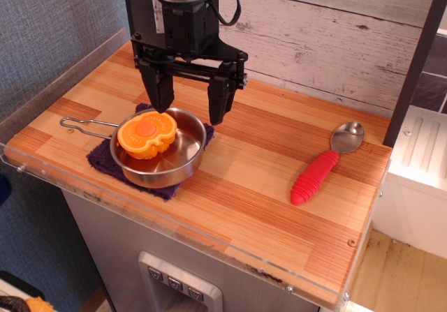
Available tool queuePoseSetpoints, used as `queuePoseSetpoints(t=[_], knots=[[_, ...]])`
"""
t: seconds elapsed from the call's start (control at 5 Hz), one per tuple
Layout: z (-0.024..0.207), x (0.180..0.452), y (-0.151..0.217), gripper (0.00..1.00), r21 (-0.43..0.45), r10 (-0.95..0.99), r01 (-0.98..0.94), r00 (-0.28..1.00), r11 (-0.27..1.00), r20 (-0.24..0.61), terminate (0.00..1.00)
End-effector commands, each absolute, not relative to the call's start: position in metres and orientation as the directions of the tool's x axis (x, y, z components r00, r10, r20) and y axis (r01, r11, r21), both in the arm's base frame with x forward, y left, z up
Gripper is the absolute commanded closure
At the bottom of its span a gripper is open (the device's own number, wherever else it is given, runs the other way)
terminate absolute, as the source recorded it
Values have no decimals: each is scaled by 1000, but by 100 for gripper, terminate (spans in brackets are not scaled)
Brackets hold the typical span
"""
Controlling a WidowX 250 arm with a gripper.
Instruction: Move the spoon to the left of the pan.
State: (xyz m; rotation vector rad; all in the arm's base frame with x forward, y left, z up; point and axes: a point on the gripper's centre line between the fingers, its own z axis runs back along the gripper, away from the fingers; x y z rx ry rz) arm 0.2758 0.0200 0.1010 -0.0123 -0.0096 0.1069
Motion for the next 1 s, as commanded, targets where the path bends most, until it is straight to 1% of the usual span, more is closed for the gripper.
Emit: queuePoseSetpoints(t=[0.0,0.2,0.4,0.6,0.8], knots=[[101,276,20,0,-13,107,-107,994,994,9,0],[91,283,-17,0,7,42,-42,999,999,8,0],[87,287,-55,0,51,-39,38,999,998,9,0],[80,293,-81,0,7,-44,44,999,999,12,0],[63,308,-96,0,-33,-11,12,999,999,46,0]])
